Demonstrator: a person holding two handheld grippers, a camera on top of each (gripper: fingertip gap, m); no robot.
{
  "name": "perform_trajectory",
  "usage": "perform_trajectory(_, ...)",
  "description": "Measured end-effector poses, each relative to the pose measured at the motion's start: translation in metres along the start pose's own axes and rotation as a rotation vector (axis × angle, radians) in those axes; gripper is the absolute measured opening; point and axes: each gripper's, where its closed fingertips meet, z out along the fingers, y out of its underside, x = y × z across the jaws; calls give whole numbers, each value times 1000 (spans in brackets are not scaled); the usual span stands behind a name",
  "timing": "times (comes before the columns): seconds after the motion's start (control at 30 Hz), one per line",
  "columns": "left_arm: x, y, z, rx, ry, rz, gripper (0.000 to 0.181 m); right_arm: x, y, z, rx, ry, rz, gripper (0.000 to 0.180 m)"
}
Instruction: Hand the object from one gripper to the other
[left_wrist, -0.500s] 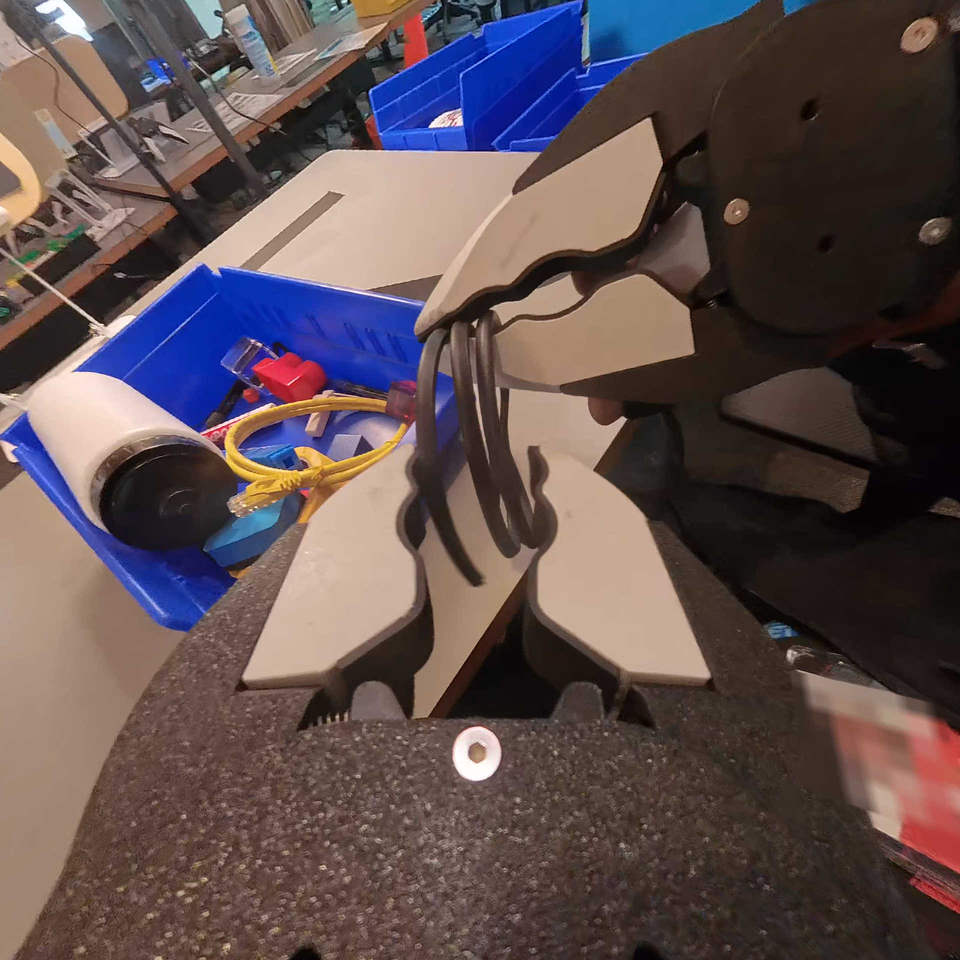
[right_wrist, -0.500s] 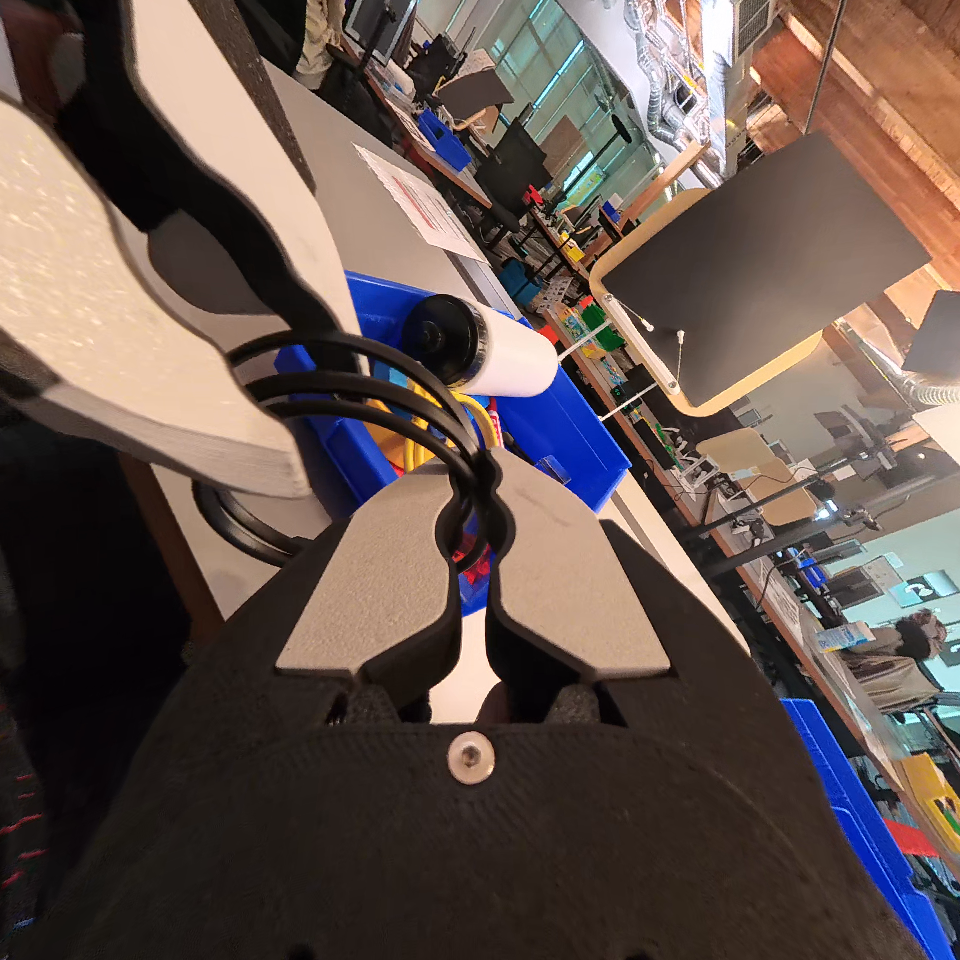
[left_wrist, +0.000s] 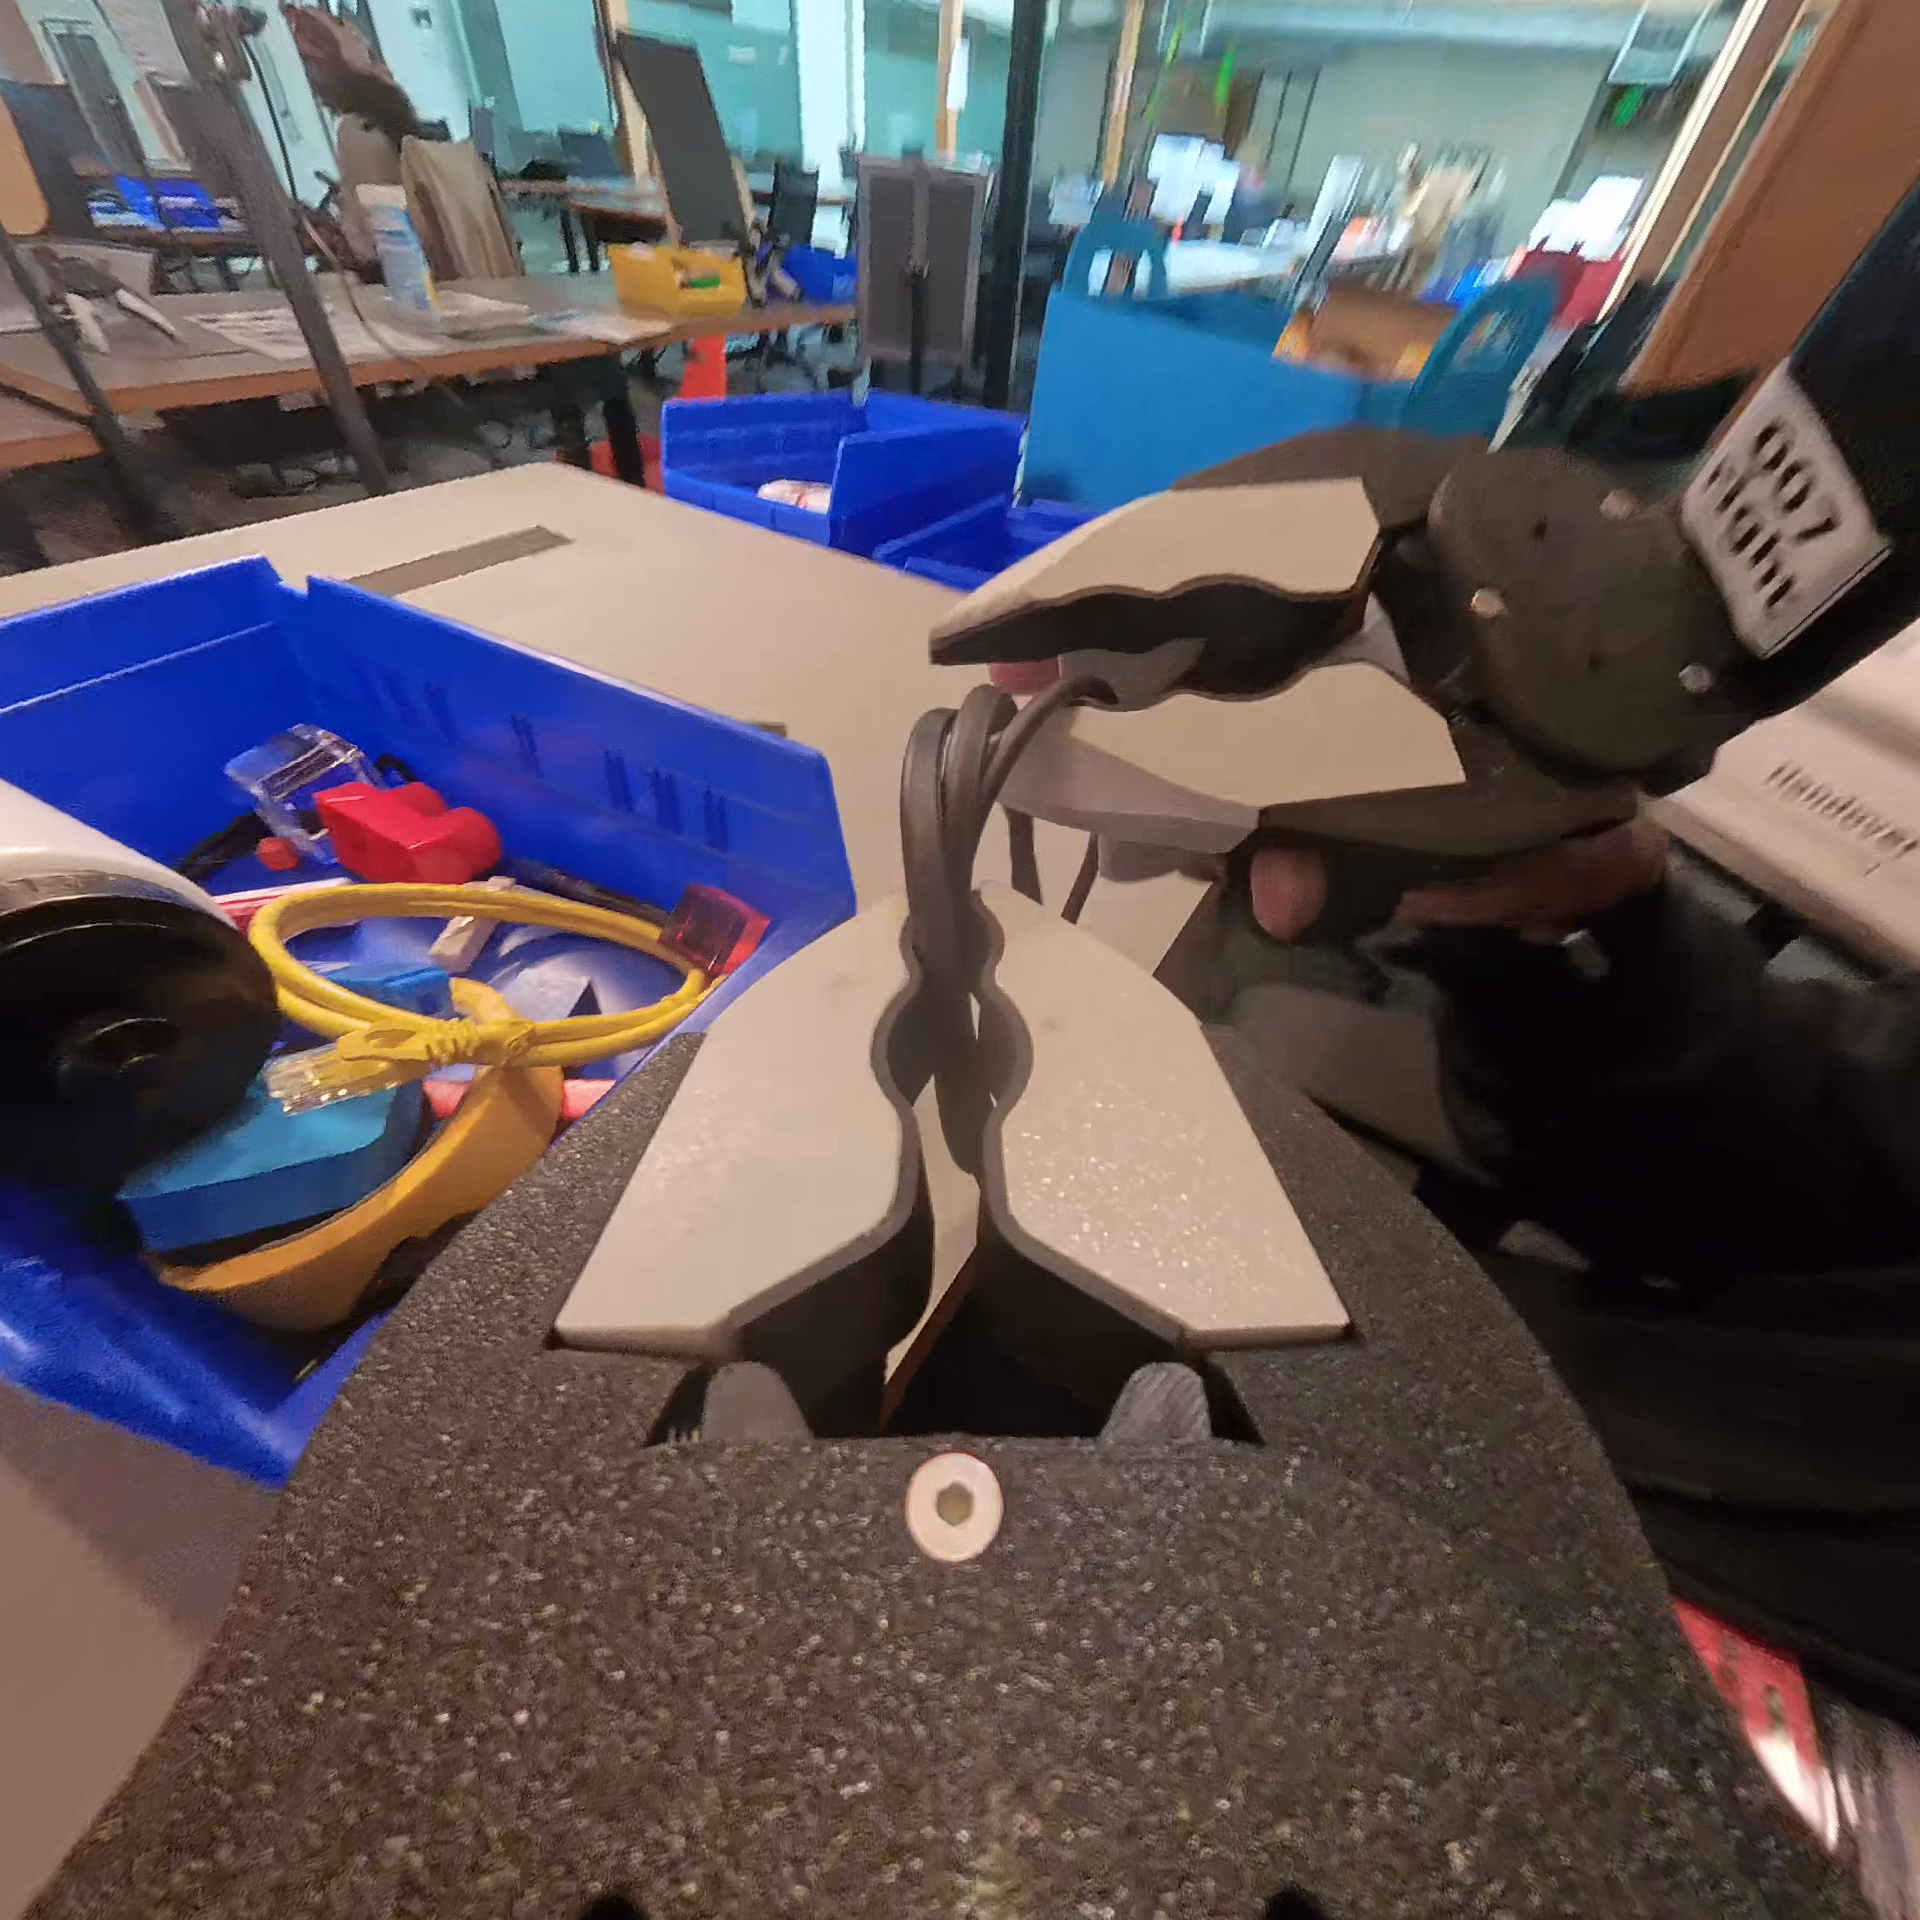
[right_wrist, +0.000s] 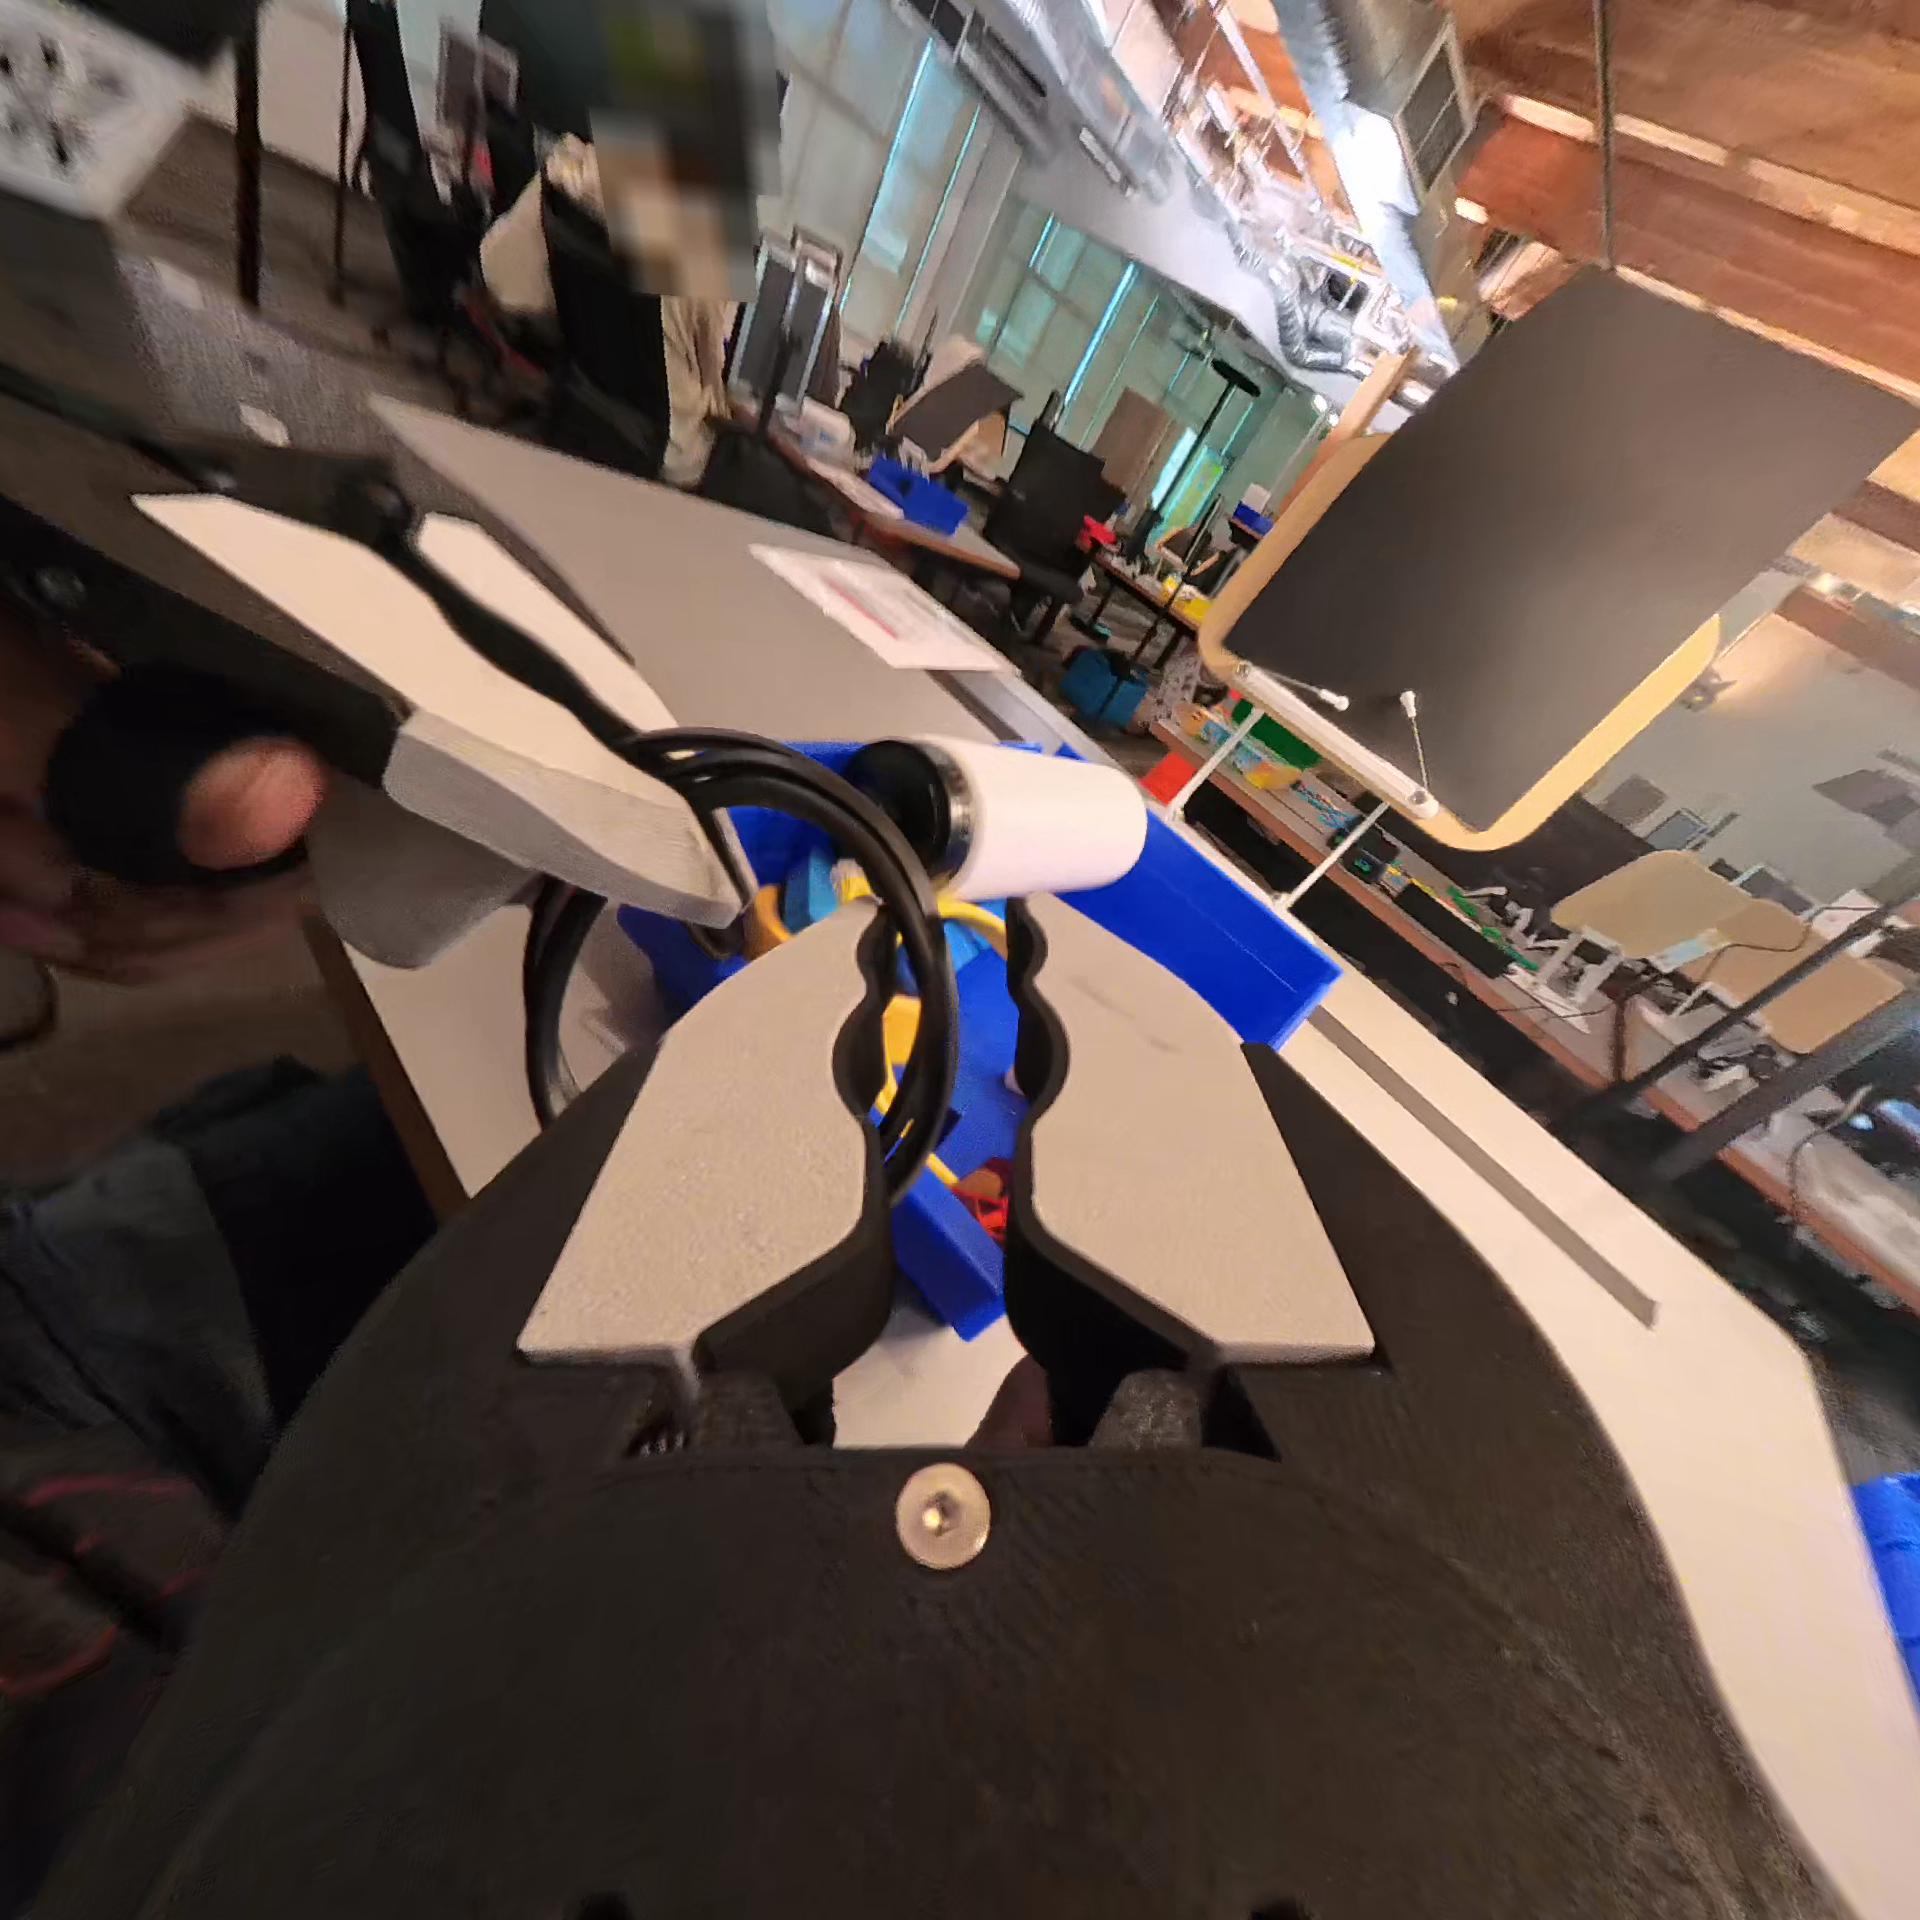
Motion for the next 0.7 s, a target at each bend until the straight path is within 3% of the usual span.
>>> perform_trajectory(0.03, -2, -5, -1, 45, 23, -38, 4, 4, -4, -2, 29, 4, 39, 21)
perform_trajectory(0.33, -36, -43, -28, 487, 194, -464, 4, 10, -18, -8, 207, -112, 406, 26)
perform_trajectory(0.53, -45, -52, -44, 680, 341, -602, 4, -58, -6, 19, 106, -349, 585, 26)
perform_trajectory(0.7, -45, -50, -42, 687, 369, -617, 4, -104, 1, 34, 65, -542, 848, 33)
